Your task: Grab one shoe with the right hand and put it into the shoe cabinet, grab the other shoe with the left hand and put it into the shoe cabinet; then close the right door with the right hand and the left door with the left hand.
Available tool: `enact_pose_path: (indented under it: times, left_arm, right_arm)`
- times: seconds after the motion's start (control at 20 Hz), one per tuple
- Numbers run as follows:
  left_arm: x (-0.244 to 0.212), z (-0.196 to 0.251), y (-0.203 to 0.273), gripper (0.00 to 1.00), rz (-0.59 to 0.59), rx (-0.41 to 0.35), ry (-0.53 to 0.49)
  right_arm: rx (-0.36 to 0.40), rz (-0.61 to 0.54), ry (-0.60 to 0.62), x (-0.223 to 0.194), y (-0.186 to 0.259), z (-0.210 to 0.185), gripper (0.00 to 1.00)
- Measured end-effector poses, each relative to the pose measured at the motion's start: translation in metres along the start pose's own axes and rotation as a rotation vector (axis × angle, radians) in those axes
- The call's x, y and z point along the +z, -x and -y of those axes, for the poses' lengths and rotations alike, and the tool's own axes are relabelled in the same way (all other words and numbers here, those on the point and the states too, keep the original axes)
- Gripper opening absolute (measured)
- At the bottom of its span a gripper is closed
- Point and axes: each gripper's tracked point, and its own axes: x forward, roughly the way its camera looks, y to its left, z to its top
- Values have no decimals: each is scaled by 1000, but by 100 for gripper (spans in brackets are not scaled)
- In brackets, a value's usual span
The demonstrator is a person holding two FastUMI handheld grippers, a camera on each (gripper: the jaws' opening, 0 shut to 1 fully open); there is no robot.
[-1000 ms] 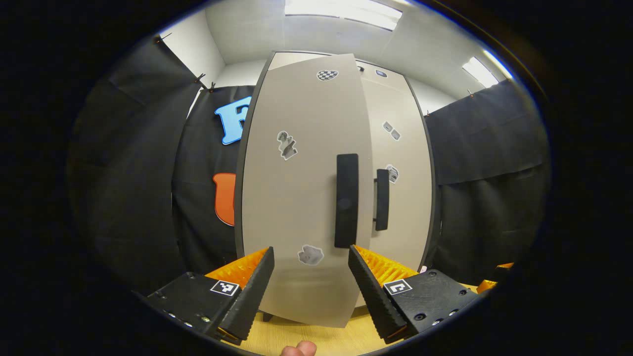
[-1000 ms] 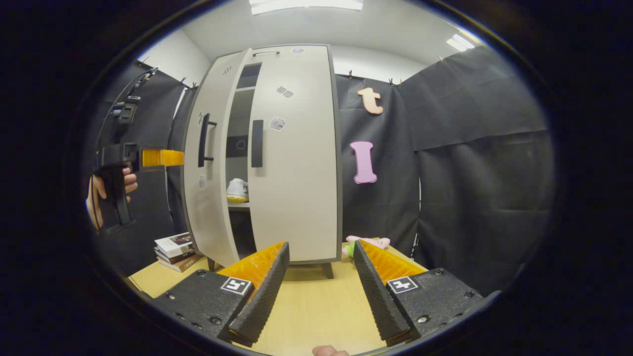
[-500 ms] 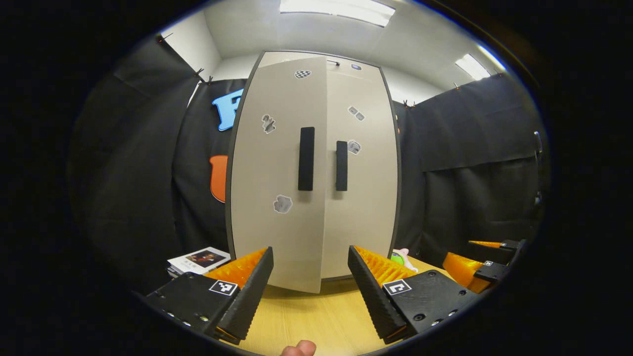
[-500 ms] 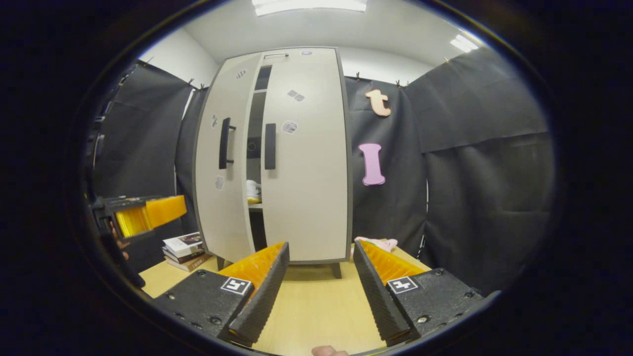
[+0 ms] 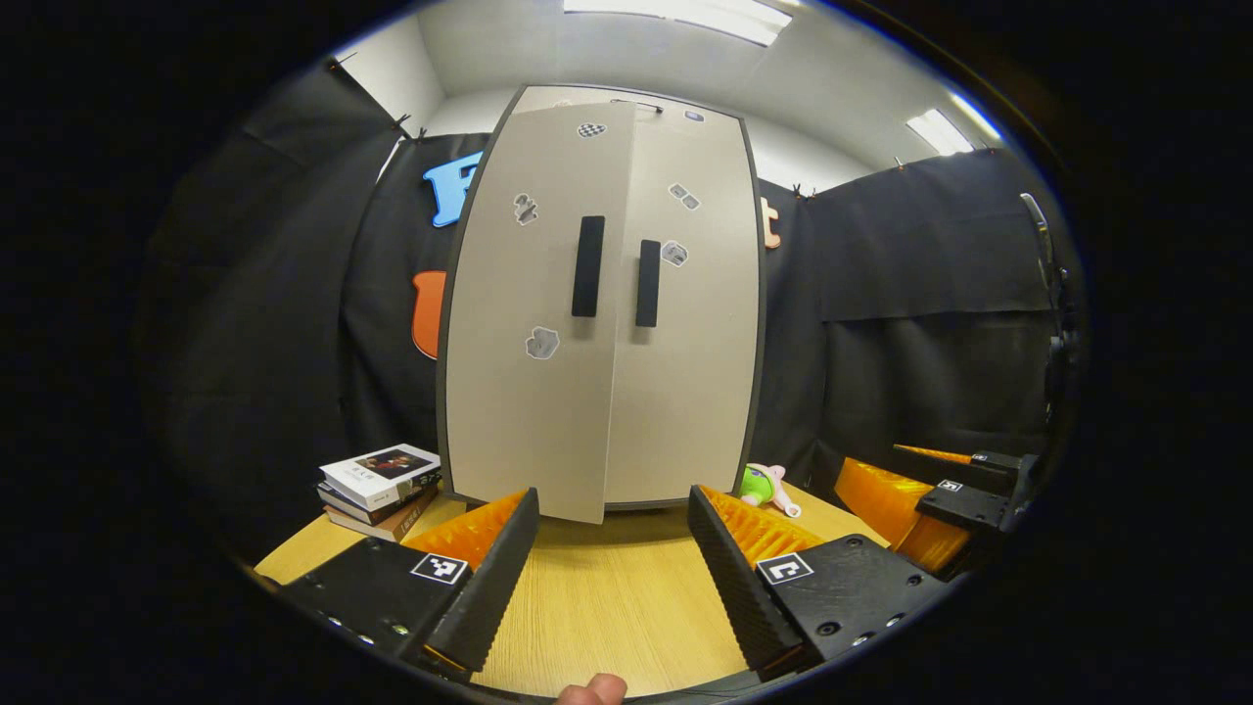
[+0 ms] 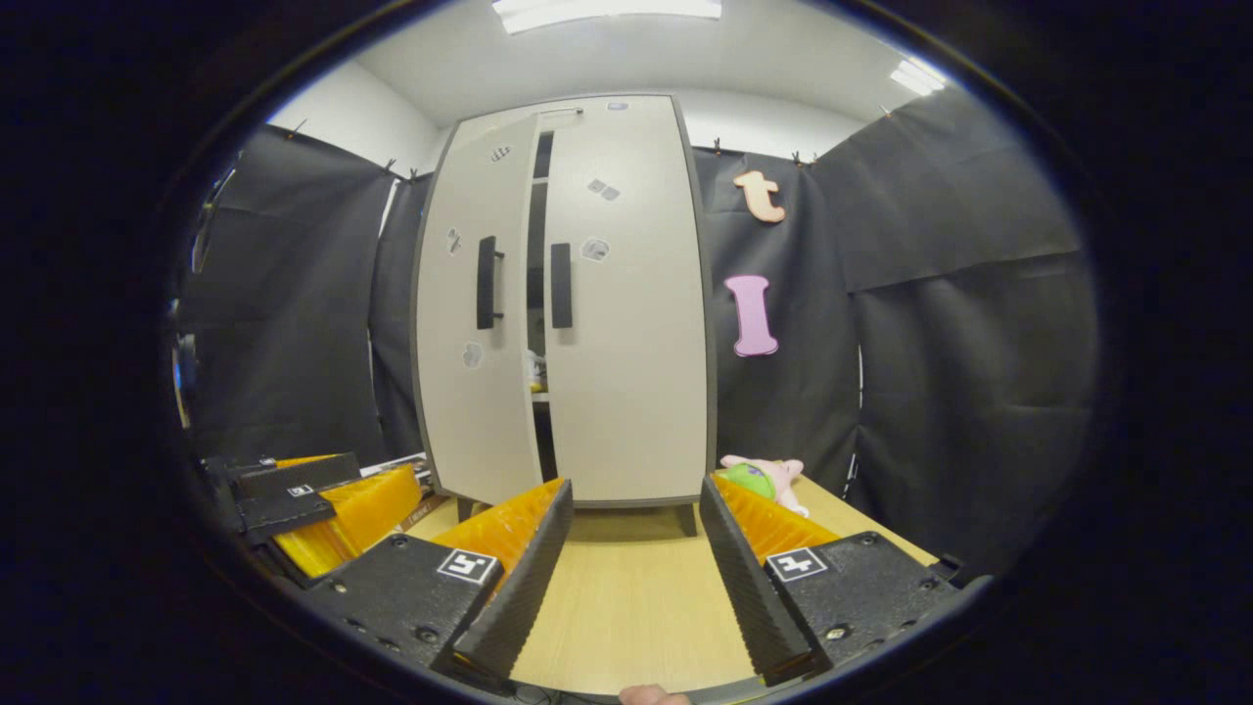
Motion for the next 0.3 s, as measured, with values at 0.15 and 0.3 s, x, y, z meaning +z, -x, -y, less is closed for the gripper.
enact_pose_path:
  times: [0.15, 0.3]
  left_arm:
    - [5, -6, 0, 91, 14, 18, -17]
    - [5, -10, -2, 91, 20, 28, -40]
  right_arm:
    - [4, 7, 1, 0, 1, -2, 86]
    - [6, 0, -2, 0, 0, -1, 86]
